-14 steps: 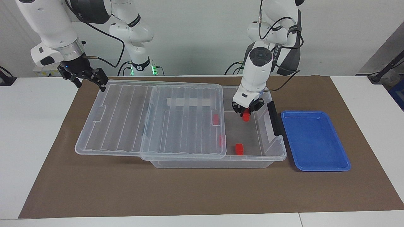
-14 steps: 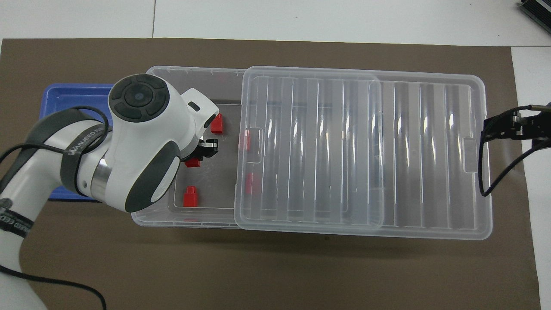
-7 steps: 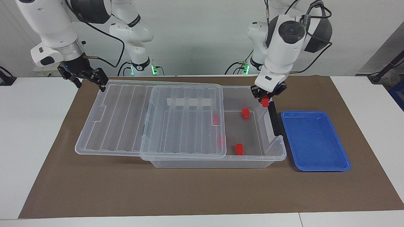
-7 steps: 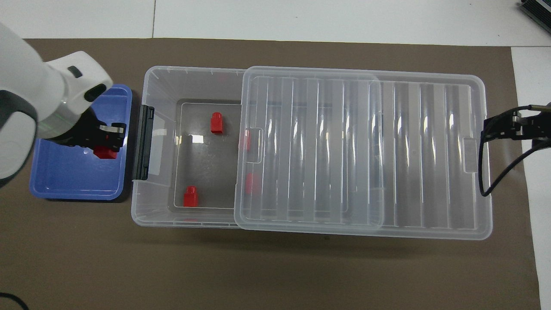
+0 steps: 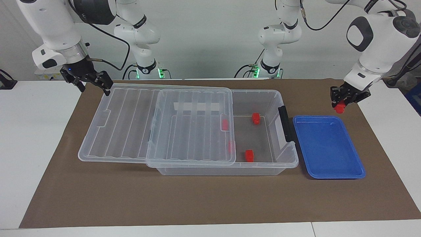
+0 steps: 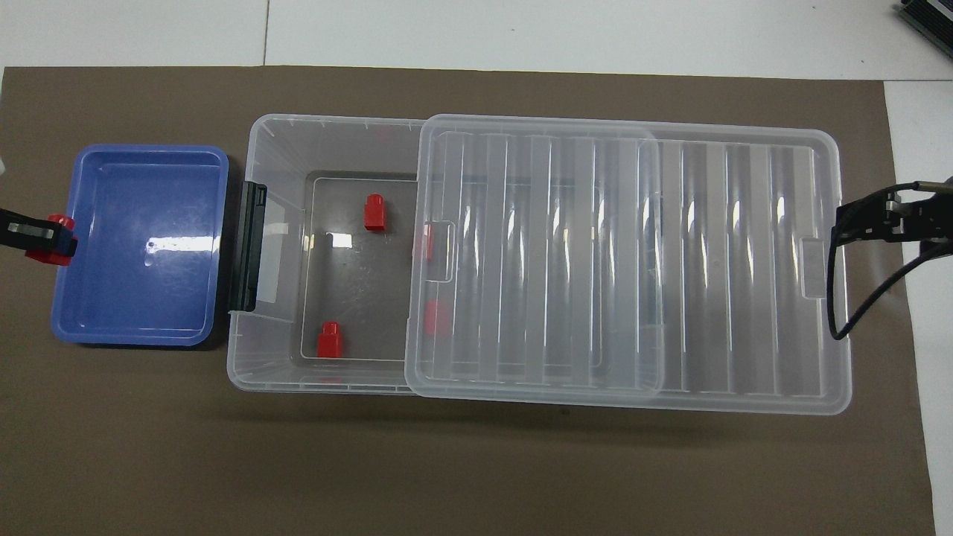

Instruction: Place red block in blue tray from box

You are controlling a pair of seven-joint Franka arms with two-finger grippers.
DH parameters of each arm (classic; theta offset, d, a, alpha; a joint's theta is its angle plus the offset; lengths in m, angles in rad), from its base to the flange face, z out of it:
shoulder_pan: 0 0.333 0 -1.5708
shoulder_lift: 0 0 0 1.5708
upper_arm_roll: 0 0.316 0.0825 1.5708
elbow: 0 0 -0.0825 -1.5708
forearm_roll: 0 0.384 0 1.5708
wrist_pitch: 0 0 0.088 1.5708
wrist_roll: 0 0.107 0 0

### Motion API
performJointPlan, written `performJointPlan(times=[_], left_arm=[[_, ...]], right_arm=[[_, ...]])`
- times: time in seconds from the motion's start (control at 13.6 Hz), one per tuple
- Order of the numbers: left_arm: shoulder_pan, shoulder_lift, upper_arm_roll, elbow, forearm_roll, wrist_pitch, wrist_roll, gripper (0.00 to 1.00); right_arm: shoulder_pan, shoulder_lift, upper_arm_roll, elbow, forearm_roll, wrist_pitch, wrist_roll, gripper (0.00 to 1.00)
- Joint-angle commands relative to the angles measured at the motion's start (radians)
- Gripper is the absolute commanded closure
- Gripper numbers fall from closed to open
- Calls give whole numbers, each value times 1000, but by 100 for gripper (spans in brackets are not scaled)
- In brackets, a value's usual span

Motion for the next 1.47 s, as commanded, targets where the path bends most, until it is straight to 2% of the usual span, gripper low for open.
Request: performJointPlan(times=[0.0, 0.07, 0.15, 0.22, 0.37, 0.52, 0.66, 0.88, 1.25, 1.4], left_arm=[[38, -47, -13, -169, 4, 169, 39, 95], [43, -25, -13, -186, 4, 208, 38, 95], [58, -13, -13, -219, 4, 262, 32, 94], [72, -2, -13, -265, 4, 328, 24, 94], [88, 16, -13, -353, 4, 451, 24, 94], [92, 65, -13, -409, 4, 535, 24, 94], [118, 104, -13, -405, 4, 575, 23, 94], [101, 176, -14, -404, 4, 681, -19, 94], [33, 185, -20, -379, 3, 693, -166, 94], [37, 188, -19, -371, 3, 701, -166, 94]], right_arm=[[-45, -34, 5, -70, 3, 43, -27, 53], [-49, -66, 5, -160, 3, 152, -50, 94], [-64, -107, 5, -264, 4, 278, -73, 100], [-87, -131, 5, -341, 4, 354, -104, 100], [-117, -126, 3, -386, 3, 408, -119, 100], [-166, -100, 3, -429, 3, 484, -115, 100], [-170, -100, 3, -467, 3, 528, -112, 100], [-167, -74, 3, -476, 3, 549, -69, 100], [-126, -68, 5, -478, 3, 557, -59, 100], [-105, -66, 6, -478, 3, 557, -61, 100]])
